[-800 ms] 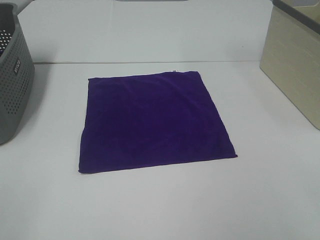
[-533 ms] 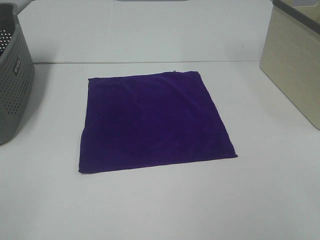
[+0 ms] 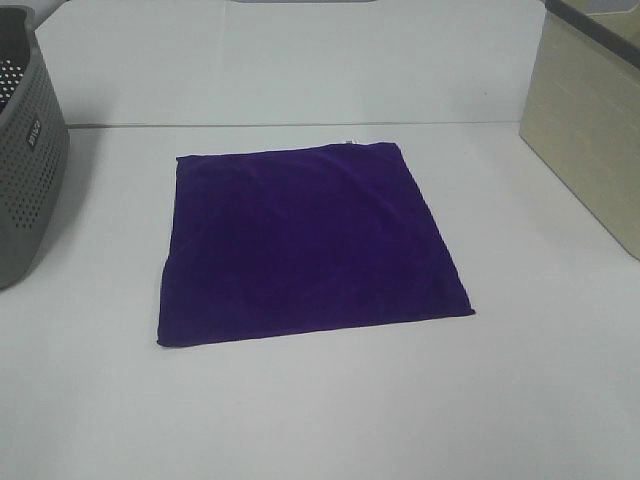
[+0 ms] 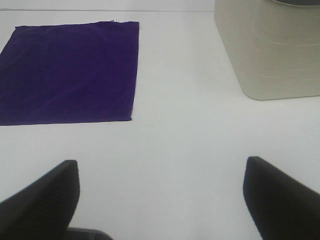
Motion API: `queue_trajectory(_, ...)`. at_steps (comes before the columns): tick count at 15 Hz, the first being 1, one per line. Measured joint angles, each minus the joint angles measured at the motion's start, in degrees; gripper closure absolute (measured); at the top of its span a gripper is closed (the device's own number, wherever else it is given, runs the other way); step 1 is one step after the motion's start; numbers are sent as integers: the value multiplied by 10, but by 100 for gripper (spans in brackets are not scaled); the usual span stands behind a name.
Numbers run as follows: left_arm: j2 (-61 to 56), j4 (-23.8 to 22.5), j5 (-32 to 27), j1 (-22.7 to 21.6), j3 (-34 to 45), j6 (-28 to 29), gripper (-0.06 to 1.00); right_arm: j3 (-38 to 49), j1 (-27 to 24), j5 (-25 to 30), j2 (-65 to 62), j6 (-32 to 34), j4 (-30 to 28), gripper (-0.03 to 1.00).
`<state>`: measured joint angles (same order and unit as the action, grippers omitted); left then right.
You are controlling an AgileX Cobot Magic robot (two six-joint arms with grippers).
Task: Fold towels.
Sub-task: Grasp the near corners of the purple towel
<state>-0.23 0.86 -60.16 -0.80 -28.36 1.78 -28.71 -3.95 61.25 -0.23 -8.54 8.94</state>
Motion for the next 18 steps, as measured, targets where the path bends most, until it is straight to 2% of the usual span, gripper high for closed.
queue_trajectory(15, 0, 0, 0, 0, 0, -1, -5, 0, 0, 0, 0, 0, -7, 10)
queue_trajectory(17, 0, 0, 0, 0, 0, -1, -5, 0, 0, 0, 0, 0, -11, 9)
queue_trajectory(18, 0, 0, 0, 0, 0, -1, -5, 0, 0, 0, 0, -1, -11, 5)
